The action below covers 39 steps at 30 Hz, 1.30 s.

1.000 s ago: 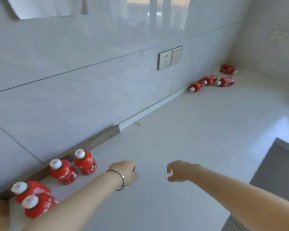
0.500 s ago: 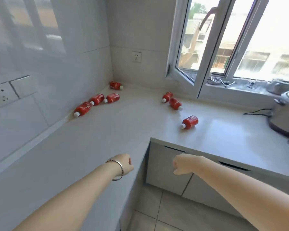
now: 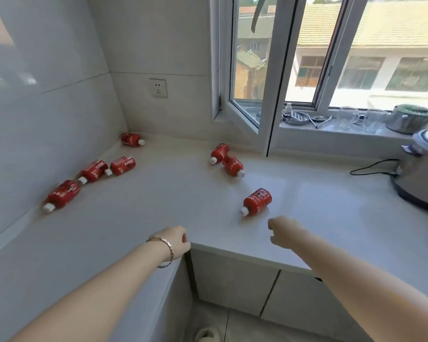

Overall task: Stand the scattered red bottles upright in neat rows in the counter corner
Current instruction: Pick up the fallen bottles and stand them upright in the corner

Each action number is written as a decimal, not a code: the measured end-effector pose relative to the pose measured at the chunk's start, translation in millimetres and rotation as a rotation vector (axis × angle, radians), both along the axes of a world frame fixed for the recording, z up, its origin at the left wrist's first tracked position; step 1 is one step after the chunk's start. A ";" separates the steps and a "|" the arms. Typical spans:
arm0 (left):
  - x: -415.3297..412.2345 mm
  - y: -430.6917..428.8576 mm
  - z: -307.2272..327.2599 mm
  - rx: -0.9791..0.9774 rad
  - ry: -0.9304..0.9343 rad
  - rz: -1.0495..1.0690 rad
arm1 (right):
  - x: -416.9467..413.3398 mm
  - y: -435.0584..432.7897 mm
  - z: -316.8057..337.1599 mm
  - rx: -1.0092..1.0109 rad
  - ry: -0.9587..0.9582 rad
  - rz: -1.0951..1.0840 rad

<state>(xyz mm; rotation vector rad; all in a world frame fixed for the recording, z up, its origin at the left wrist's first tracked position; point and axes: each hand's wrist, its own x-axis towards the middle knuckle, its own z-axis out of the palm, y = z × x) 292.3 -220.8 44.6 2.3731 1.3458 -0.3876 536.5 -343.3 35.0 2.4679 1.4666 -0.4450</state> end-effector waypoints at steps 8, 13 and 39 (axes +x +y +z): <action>60.7 125.5 -46.6 -0.094 0.020 -0.043 | 31.3 125.0 -57.0 0.029 -0.120 0.173; 96.1 187.1 -63.7 -0.136 0.008 -0.087 | 53.9 167.8 -80.1 -0.118 -0.194 0.306; 395.6 259.4 -127.8 0.320 0.297 -0.644 | 214.3 214.0 -60.0 0.183 0.136 -0.113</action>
